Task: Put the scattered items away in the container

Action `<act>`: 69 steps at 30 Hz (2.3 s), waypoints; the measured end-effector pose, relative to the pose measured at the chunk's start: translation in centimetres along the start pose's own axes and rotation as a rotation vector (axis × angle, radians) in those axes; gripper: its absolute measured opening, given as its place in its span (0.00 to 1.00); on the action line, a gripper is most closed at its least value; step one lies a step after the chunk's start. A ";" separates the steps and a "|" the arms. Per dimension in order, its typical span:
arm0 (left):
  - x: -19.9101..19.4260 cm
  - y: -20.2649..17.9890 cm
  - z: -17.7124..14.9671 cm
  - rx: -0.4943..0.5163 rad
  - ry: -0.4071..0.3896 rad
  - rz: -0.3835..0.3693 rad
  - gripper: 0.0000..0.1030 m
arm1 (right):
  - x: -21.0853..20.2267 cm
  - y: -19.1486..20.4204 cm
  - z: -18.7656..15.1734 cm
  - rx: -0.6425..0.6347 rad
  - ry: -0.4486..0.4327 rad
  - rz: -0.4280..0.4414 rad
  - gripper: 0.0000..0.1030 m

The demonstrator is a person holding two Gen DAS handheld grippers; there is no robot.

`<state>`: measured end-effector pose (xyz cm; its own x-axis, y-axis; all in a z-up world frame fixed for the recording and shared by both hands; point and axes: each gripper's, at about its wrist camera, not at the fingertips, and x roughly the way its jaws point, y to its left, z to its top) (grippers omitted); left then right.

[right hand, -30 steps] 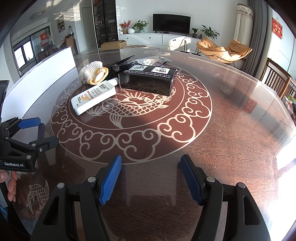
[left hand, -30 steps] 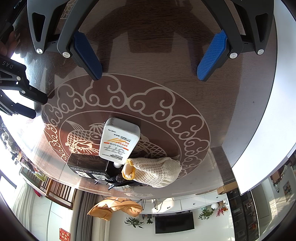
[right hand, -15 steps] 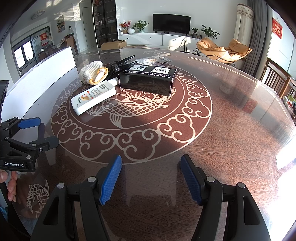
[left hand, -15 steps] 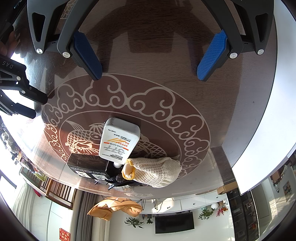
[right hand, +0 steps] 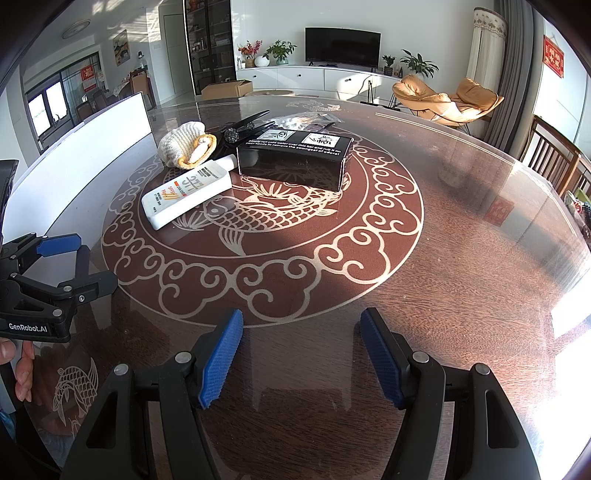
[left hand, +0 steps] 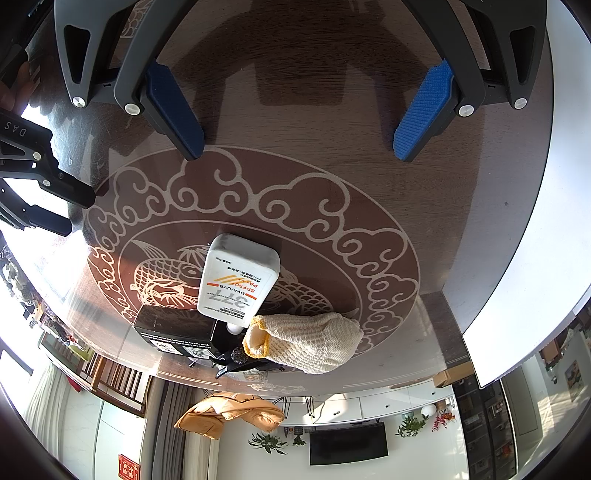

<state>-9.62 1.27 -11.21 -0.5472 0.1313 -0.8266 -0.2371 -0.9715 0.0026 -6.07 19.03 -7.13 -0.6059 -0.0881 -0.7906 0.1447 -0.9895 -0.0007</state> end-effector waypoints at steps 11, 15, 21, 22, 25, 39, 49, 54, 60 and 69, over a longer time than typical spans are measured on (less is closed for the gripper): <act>0.0 0.0 0.0 0.000 0.001 0.000 1.00 | 0.0 0.0 0.0 0.000 0.000 0.000 0.65; 0.0 0.0 0.0 0.000 0.001 0.000 1.00 | 0.0 0.0 0.0 0.000 0.000 0.000 0.65; -0.2 0.3 -0.3 0.007 0.007 -0.003 1.00 | -0.1 0.0 0.0 0.000 0.000 0.000 0.65; -0.5 0.5 -0.6 0.015 0.009 -0.006 1.00 | -0.1 0.0 0.0 0.000 0.000 0.000 0.65; -1.5 2.0 -2.1 0.004 0.008 0.000 1.00 | -0.1 0.0 0.0 0.000 0.000 0.000 0.65; -0.3 0.5 1.3 0.064 0.032 -0.254 1.00 | -0.1 0.0 0.0 -0.001 0.000 -0.001 0.66; 4.5 -4.2 7.5 0.280 0.053 -0.176 1.00 | -0.1 0.1 0.0 -0.002 0.000 -0.001 0.66; 5.5 -5.3 9.1 0.270 0.035 -0.177 1.00 | -0.1 0.1 0.0 -0.002 0.000 -0.001 0.66; 4.3 -3.6 9.1 0.160 0.008 -0.140 0.50 | -0.1 0.1 0.0 -0.001 0.000 -0.001 0.66; -0.9 2.1 0.8 0.013 -0.012 0.013 0.50 | -0.1 0.1 0.1 -0.001 0.000 -0.002 0.66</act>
<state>-10.22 -0.73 -10.00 -0.5594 0.1214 -0.8199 -0.2405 -0.9704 0.0204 -6.03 18.93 -7.01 -0.6058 -0.0865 -0.7909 0.1450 -0.9894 -0.0028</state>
